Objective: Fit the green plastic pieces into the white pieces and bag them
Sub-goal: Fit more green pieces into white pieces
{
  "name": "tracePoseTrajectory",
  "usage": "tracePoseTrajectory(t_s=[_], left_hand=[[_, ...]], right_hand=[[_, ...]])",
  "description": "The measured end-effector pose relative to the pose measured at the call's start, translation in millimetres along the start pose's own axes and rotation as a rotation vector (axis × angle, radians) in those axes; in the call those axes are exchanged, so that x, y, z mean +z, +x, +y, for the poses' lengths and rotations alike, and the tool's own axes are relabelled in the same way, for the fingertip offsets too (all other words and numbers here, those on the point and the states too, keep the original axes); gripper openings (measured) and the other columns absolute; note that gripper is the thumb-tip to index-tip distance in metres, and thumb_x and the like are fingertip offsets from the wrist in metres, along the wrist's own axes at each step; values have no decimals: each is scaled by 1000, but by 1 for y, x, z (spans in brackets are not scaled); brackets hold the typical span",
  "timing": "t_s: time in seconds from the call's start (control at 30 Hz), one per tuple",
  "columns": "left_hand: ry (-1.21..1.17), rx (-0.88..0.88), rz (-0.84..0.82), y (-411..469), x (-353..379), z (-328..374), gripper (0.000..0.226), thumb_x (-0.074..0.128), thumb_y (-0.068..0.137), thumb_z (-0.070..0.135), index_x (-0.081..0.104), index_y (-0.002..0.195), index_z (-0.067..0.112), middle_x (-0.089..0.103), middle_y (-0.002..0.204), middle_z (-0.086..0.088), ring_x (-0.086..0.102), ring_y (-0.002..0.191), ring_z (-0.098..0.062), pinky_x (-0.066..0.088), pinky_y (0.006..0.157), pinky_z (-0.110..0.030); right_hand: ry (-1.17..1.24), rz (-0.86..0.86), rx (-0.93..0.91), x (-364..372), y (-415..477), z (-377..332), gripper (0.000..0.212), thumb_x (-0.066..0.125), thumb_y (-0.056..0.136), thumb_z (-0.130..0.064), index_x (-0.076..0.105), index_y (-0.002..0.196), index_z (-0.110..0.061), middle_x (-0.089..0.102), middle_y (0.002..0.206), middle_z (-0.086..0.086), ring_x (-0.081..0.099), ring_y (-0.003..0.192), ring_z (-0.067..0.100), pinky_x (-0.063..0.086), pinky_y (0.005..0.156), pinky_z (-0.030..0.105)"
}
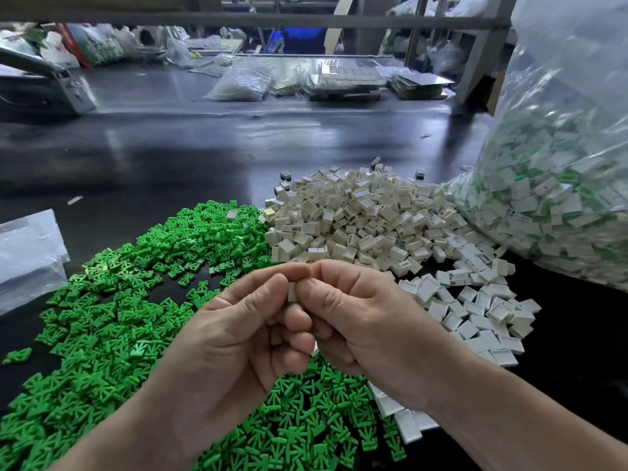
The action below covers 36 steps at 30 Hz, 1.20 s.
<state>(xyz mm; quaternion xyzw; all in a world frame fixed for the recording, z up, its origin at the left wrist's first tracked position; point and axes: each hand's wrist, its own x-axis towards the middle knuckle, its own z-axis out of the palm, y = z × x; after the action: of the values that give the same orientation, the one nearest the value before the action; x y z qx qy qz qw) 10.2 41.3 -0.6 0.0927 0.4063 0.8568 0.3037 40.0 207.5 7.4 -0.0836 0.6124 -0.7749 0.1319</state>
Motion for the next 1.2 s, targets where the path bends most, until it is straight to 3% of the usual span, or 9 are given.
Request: tracePoseTrajectory(t_s=[0.1, 0.23, 0.33, 0.4, 0.67, 0.87, 0.93, 1.03, 1.2], left_hand=[[-10, -8, 22, 0, 0, -2, 50, 93, 58, 25, 75, 102, 10, 66, 63, -10, 65, 50, -18, 53, 44, -23], [-21, 21, -19, -1, 2, -3, 49, 90, 64, 30, 74, 106, 11, 67, 66, -10, 67, 54, -18, 54, 45, -24], [6, 35, -10, 0, 3, -3, 49, 93, 59, 26, 75, 100, 10, 67, 63, -12, 67, 50, -20, 54, 44, -24], [25, 49, 19, 1, 3, -4, 49, 95, 55, 26, 75, 97, 9, 66, 60, -12, 65, 47, -20, 52, 42, -24], [87, 115, 57, -1, 6, -5, 46, 94, 54, 30, 76, 93, 11, 63, 56, -10, 62, 42, -17, 49, 38, -22], [135, 178, 133, -1, 14, -6, 20, 68, 71, 23, 77, 87, 13, 59, 53, -10, 57, 39, -16, 45, 34, -23], [171, 205, 116, 0, 14, -5, 21, 66, 74, 24, 77, 90, 13, 60, 55, -10, 58, 41, -16, 47, 35, -24], [300, 251, 94, 2, 9, -1, 14, 68, 84, 17, 75, 95, 11, 62, 59, -14, 60, 44, -21, 49, 39, -26], [611, 356, 163, 3, -2, -1, 21, 51, 89, 17, 70, 96, 18, 64, 61, -20, 62, 48, -31, 50, 43, -33]], right_hand=[[-16, 5, 9, 3, -1, 0, 19, 51, 104, -22, 63, 95, -11, 52, 58, -10, 40, 41, 3, 30, 36, 15], [-15, 4, -9, 2, -1, -1, 21, 53, 100, -29, 65, 84, -21, 46, 59, -5, 33, 43, 9, 25, 36, 19], [-20, -7, 12, -1, 0, 1, 33, 55, 94, -32, 61, 106, -1, 43, 61, -2, 30, 45, 11, 22, 36, 21], [-20, 3, 16, 0, -1, 3, 36, 55, 94, -32, 59, 112, -1, 46, 61, -3, 31, 43, 8, 23, 36, 20], [-29, 15, -20, 4, -1, 4, 18, 54, 96, -33, 67, 88, -25, 49, 60, -5, 31, 43, 10, 23, 36, 22], [31, 17, 7, 4, 2, 6, 27, 54, 96, -33, 61, 97, -7, 47, 63, 0, 30, 45, 11, 24, 37, 20], [26, 20, -18, 4, 4, 5, 23, 53, 98, -33, 61, 92, -13, 49, 64, 2, 32, 47, 14, 27, 38, 21], [-6, 42, -53, 5, 5, 4, 24, 52, 99, -35, 60, 84, -18, 53, 62, 1, 36, 46, 15, 29, 38, 21], [-96, 134, -56, 3, 4, 8, 22, 54, 95, -34, 59, 78, -20, 49, 67, 7, 36, 47, 15, 29, 40, 25]])
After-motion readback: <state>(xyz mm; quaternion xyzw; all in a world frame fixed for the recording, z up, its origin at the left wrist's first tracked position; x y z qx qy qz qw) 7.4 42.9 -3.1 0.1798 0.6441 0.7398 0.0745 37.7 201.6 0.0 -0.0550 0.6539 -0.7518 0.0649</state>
